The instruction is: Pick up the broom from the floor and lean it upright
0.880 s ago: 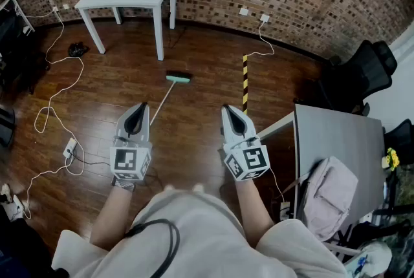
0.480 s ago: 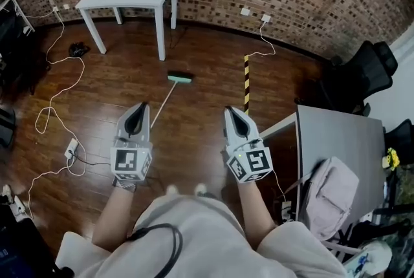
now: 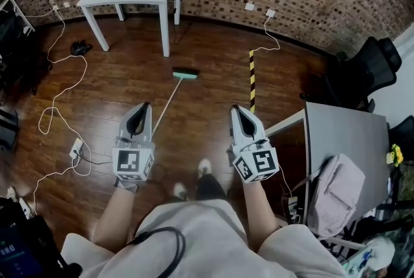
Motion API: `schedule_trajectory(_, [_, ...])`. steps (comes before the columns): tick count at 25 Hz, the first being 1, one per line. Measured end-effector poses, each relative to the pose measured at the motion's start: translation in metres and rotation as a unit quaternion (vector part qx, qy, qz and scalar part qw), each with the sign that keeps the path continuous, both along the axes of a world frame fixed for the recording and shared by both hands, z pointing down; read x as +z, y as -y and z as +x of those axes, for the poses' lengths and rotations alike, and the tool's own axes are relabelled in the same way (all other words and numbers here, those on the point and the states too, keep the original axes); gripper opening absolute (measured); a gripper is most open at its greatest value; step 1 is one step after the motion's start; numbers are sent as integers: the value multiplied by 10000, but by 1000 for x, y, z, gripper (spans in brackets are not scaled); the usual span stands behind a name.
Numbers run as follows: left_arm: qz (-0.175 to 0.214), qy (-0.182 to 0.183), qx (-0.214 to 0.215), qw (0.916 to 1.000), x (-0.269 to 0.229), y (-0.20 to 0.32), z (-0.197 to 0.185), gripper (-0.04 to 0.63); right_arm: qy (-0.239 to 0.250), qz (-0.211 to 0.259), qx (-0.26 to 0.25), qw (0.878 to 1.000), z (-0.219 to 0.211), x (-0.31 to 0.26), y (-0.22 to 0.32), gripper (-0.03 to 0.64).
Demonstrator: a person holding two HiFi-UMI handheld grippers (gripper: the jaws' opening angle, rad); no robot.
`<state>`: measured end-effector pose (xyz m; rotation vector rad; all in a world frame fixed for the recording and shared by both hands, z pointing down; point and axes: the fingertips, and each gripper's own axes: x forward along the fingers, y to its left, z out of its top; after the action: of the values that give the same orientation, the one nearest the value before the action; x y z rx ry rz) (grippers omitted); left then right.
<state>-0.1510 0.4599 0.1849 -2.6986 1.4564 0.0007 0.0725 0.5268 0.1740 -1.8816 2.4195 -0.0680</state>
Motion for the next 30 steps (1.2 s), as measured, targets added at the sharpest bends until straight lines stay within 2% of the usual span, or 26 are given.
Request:
schedule_trajectory(10, [-44, 102, -115, 9999, 9, 67, 22, 2, 37, -33, -206, 9998, 19, 12, 72, 12])
schedule_trajectory(30, [-42, 38, -744, 9972, -7, 247, 115, 2, 20, 58, -838, 9965, 115, -2, 273, 12])
